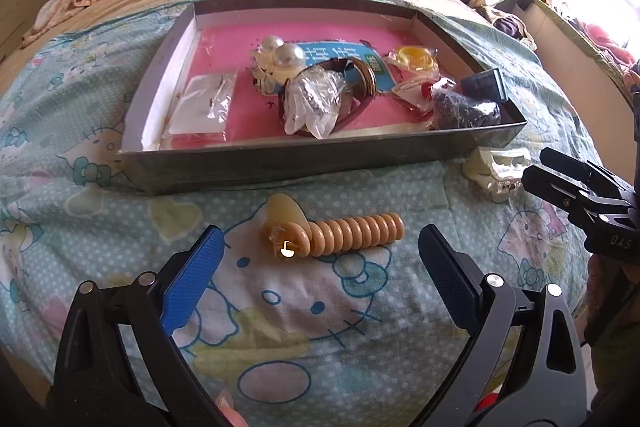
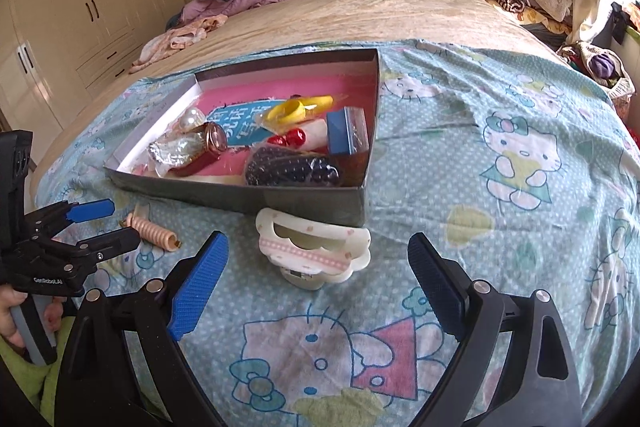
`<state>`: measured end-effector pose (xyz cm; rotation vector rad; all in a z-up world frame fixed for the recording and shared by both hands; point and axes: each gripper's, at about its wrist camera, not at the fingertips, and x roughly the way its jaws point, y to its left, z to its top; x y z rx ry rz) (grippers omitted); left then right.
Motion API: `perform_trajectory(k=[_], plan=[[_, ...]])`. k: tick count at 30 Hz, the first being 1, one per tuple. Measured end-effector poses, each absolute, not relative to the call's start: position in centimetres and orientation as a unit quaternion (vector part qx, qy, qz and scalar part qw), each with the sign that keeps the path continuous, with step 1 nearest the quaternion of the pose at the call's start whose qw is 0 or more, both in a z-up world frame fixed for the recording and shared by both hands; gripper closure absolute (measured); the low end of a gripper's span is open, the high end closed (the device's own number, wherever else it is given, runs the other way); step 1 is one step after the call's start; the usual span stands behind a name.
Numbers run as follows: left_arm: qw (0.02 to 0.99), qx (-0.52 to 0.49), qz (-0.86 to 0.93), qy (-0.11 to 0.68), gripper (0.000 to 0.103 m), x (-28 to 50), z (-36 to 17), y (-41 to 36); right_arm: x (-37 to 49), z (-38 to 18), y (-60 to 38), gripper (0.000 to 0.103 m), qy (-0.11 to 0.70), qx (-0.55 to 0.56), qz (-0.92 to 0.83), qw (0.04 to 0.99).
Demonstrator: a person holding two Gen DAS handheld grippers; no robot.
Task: Organize jewelry
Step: 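Withdraw both open grippers toward the orange bracelet and white hair clip, then grasp the orange ribbed bracelet with the left gripper while the right grasps the white hair clip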
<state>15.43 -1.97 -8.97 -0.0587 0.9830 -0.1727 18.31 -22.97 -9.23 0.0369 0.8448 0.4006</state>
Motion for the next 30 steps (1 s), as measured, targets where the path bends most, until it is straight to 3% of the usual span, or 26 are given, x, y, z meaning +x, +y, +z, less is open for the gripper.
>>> perform_trajectory(k=[8, 11, 13, 16, 17, 18, 25, 27, 30], plan=[[0.873, -0.023, -0.068, 0.483, 0.012, 16.5, -10.4, -2.4, 19.6, -11.0, -22.3, 0.013, 0.425, 0.023, 0.199, 0.883], [0.874, -0.014, -0.065, 0.481, 0.026, 16.5, -10.4, -2.5, 19.9, -11.4, -21.9, 0.013, 0.426, 0.022, 0.2, 0.882], [0.878, -0.011, -0.062, 0.475, 0.042, 16.5, -10.2, -2.5, 20.1, -11.6, -21.6, 0.013, 0.426, 0.017, 0.198, 0.883], [0.881, -0.017, -0.069, 0.469, 0.044, 16.2, -9.6, -2.2, 20.4, -11.9, -21.3, 0.013, 0.422, 0.007, 0.193, 0.886], [0.882, -0.019, -0.074, 0.465, 0.044, 16.0, -9.3, -2.1, 20.5, -12.0, -21.1, 0.015, 0.421, 0.003, 0.191, 0.887], [0.884, -0.02, -0.077, 0.461, 0.044, 15.8, -9.0, -2.2, 20.5, -12.0, -21.0, 0.03, 0.418, -0.001, 0.191, 0.888], [0.91, -0.046, -0.076, 0.405, 0.044, 14.6, -4.4, -0.1, 19.0, -10.2, -21.4, 0.037, 0.409, 0.0, 0.219, 0.886], [0.915, -0.05, -0.067, 0.395, 0.044, 15.2, -3.5, 0.7, 18.3, -8.6, -21.5, 0.061, 0.395, 0.0, 0.238, 0.887], [0.917, -0.06, -0.049, 0.391, 0.044, 16.6, -3.2, 1.8, 18.3, -6.4, -20.9, 0.061, 0.366, -0.018, 0.251, 0.896]])
